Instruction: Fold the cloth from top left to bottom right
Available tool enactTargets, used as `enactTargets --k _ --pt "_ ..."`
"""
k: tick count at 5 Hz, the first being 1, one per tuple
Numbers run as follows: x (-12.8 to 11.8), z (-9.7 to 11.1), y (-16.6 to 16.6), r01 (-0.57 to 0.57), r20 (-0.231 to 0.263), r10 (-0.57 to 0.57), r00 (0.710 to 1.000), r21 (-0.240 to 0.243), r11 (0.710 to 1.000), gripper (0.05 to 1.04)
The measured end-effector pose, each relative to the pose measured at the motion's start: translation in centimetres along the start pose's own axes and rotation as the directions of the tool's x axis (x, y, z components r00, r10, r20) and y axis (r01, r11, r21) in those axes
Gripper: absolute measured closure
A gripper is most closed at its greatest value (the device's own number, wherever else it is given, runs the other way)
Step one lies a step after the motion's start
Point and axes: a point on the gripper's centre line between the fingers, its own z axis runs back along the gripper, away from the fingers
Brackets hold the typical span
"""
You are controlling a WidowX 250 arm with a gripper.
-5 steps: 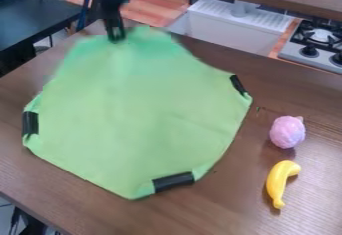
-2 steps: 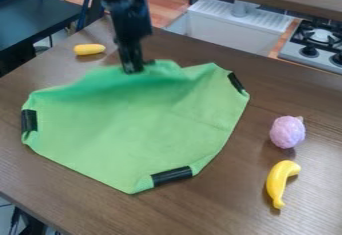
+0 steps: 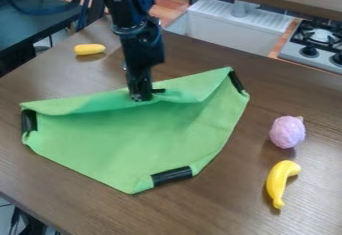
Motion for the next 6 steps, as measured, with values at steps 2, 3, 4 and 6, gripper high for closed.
enactTargets --k 2,3,4,6 --pt "1.7 1.5 -3.5 -0.023 -0.004 0.023 1.0 -0.019 1.0 1.02" --pt "2.4 0.7 -5.3 -0.038 -0.05 0.036 0.998 -0.04 0.998 1.02" --pt "2.6 -0.4 -6.8 -0.05 -0.09 0.047 0.995 -0.024 0.998 0.999" --pt "2.4 -1.9 -9.9 -0.224 -0.059 0.224 0.973 0.021 0.974 0.566"
